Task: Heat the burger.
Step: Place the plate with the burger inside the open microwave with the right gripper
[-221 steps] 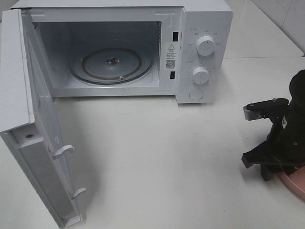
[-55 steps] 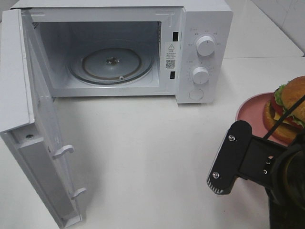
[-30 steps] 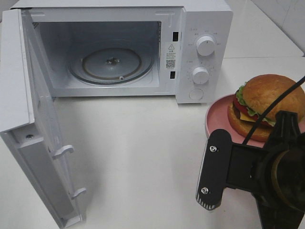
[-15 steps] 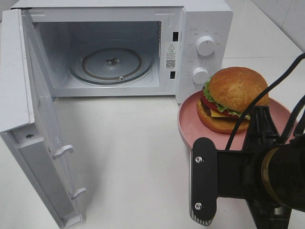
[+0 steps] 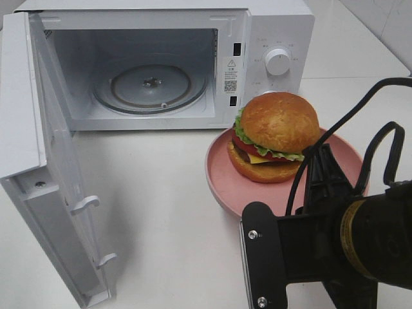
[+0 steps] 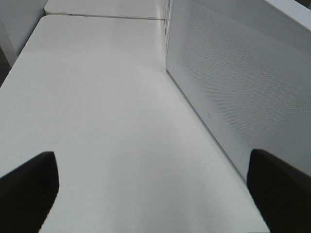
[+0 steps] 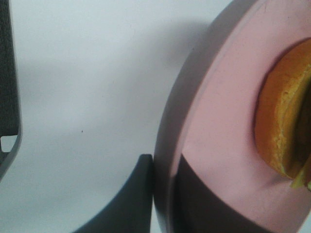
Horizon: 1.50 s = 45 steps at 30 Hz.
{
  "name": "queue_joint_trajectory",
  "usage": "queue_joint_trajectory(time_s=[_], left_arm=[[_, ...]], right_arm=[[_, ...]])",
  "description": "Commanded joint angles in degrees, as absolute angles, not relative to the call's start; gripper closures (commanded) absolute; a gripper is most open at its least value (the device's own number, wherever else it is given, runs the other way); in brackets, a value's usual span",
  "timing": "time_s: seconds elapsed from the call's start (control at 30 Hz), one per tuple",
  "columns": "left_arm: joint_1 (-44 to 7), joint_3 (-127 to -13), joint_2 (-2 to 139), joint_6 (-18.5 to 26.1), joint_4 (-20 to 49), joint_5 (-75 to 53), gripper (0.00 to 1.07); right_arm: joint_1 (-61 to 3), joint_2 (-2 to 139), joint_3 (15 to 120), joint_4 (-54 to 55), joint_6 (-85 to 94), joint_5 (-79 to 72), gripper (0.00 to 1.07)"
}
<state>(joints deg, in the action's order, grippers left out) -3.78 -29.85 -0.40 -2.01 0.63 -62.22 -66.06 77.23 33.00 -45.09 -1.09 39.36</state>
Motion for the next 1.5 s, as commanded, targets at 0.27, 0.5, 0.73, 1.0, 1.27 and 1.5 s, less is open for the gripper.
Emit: queue_joint_trajectory(time_s=[0.27, 0.5, 0.73, 1.0, 1.27, 1.5], left_arm=[[-3.67, -29.68, -1.38, -1.95, 0.97, -61.36, 0.09], [-3.67, -29.68, -1.38, -1.95, 0.97, -61.36, 0.09], [-3.67, -29.68, -1.38, -1.95, 0.97, -61.36, 0.09], [-3.67, -29.68, -1.38, -1.95, 0.97, -61.36, 0.09], [-3.67, -29.68, -1.38, -1.95, 0.97, -61.36, 0.09], [-3.67, -29.68, -1.38, -1.95, 0.97, -61.36, 0.09]], right_arm=[[-66.29, 76.72, 33.17, -53.69, 0.69, 34.55, 1.07], [-65.95, 76.72, 33.17, -54.03, 4.70, 31.80, 1.07], [-65.32, 76.72, 33.17, -53.92, 10.20, 30.08, 1.07], [-61.59, 76.72, 33.17, -52.20, 17.82, 24.92, 1.07], [-55.63, 76.72, 35.87, -45.61, 30.48, 19.65, 1.07], [-51.11, 76.72, 37.18, -35.64, 45.15, 17.13, 1.07]])
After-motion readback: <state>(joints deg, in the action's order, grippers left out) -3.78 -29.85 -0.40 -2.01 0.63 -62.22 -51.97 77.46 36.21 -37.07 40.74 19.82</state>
